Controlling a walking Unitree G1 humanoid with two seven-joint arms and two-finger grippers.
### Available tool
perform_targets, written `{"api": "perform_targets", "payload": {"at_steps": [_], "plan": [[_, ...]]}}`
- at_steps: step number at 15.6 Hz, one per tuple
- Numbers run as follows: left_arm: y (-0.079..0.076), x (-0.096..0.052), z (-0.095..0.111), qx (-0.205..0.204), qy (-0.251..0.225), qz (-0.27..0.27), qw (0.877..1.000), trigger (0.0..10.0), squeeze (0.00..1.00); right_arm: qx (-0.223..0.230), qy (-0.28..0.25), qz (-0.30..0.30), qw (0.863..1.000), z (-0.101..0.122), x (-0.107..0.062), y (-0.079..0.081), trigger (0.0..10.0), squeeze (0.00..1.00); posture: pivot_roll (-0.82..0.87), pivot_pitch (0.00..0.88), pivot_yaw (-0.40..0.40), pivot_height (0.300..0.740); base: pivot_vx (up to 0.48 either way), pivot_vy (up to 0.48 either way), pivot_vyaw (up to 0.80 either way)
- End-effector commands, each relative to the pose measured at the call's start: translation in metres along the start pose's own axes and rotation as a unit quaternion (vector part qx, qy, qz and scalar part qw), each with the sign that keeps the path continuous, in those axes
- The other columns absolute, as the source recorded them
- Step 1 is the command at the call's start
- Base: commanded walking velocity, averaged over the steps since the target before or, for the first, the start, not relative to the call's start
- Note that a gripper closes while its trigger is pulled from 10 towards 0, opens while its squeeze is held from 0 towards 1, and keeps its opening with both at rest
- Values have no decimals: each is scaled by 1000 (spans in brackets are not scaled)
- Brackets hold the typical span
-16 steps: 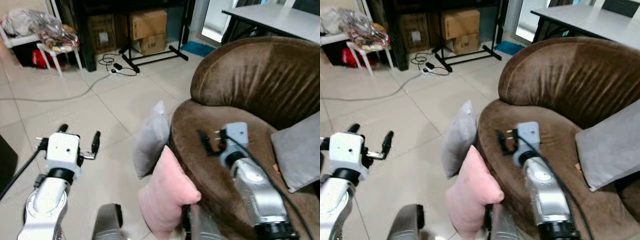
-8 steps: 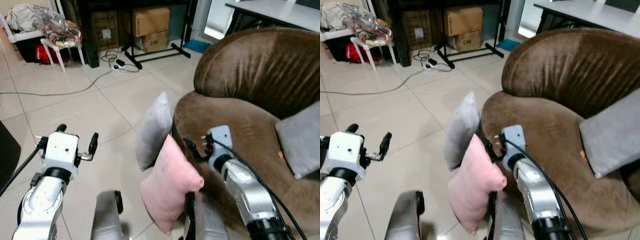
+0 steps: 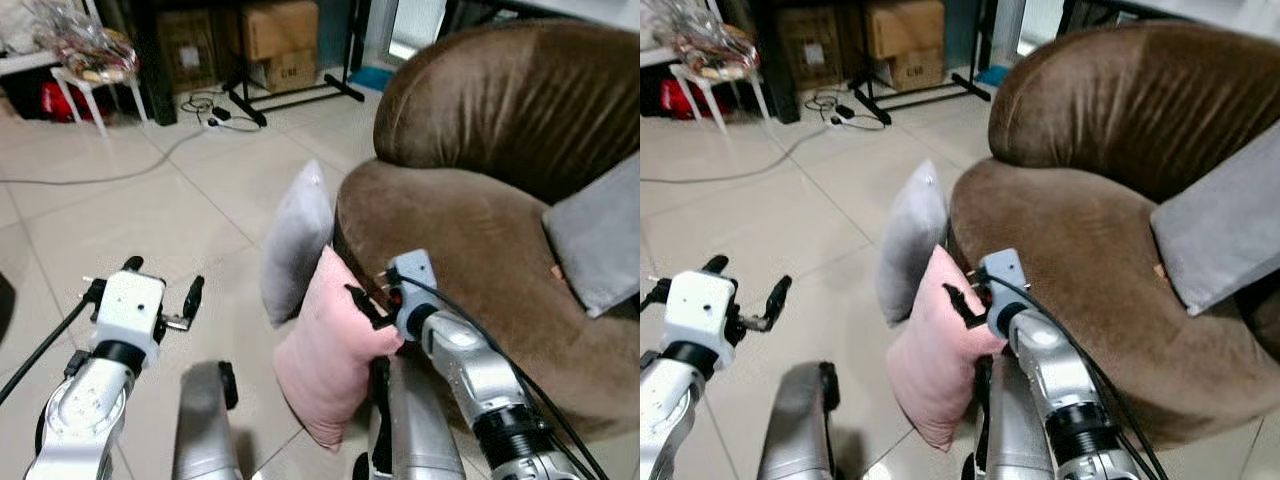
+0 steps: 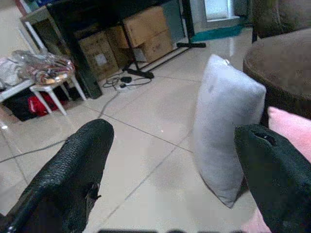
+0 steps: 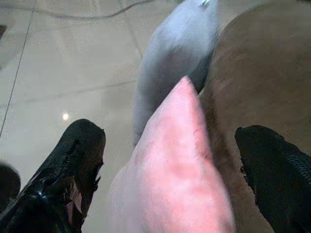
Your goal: Move the pillow to the sofa from floor
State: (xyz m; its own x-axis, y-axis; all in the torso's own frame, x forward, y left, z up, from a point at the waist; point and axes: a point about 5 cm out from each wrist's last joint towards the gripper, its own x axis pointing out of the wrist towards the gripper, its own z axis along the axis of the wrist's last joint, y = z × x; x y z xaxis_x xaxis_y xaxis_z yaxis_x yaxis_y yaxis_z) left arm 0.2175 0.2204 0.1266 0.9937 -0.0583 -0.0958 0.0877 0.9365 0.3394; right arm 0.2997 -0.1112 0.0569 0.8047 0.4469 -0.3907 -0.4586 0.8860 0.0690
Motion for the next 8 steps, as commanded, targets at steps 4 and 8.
{"api": "perform_targets", "payload": {"at_steps": [4, 8], "plan": [[-7, -7, -3, 4, 13, -29, 999, 10000, 0, -10, 31, 56, 998, -8, 13, 13, 10000, 424, 33, 0, -67, 410, 0, 0, 0], [-14, -10, -6, -1, 25, -57, 998, 10000, 0, 17, 24, 37, 999, -8, 22, 17, 10000, 1000, -13, 0, -55, 410, 0, 0, 0]]}}
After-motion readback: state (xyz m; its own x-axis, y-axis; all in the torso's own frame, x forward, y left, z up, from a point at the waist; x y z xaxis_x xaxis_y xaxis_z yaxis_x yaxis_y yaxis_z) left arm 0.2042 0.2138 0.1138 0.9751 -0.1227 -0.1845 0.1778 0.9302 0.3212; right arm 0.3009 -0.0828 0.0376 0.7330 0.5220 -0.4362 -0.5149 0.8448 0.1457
